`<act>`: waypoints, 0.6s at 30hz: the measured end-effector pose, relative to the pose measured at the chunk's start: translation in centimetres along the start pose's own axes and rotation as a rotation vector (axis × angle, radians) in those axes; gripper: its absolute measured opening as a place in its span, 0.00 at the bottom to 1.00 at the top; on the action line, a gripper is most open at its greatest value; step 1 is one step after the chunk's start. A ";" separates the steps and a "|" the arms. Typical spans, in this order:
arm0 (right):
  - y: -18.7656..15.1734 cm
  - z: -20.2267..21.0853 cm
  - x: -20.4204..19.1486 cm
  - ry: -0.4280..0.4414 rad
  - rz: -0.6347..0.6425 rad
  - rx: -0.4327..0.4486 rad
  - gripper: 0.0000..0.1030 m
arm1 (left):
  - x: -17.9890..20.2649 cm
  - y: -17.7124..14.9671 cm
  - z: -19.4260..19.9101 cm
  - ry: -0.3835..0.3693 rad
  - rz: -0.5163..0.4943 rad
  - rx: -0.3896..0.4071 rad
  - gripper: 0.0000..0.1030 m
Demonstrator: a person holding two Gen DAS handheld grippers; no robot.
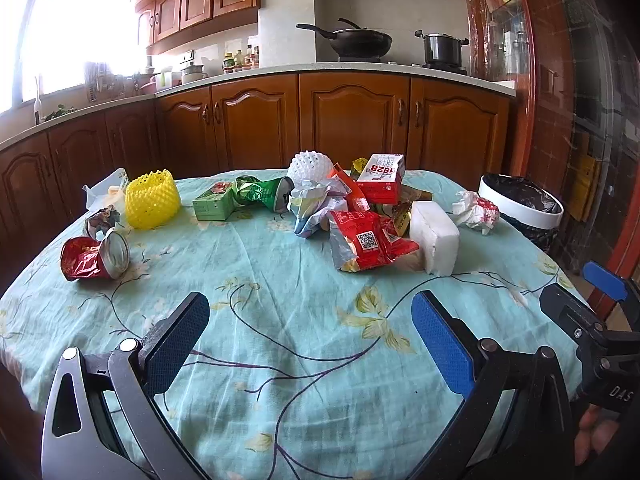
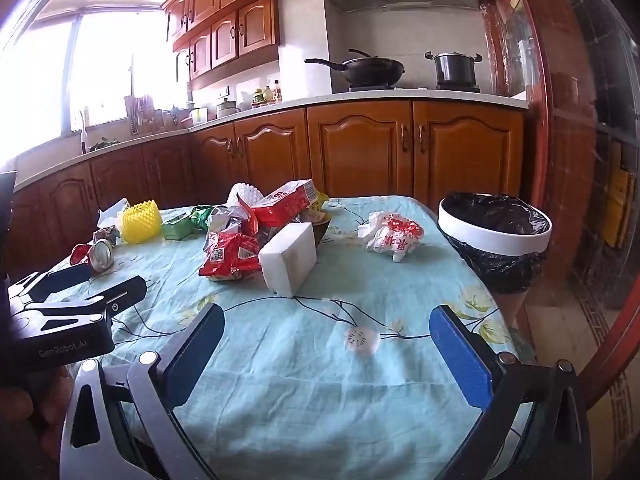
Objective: Collect trash
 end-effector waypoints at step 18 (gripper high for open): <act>0.4 0.1 -0.2 0.010 -0.002 0.005 1.00 | -0.3 0.0 0.2 0.003 0.008 0.004 1.00</act>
Point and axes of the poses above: each gripper's, at about its wrist camera, not at the fingertips, and z roughly against the way its jaws point, x to its right, y to its top, the point moved 7 cm from there along -z, roughly the way its jaws point, and after that the axes turned 10 degrees about x, right-handed, at the moved point
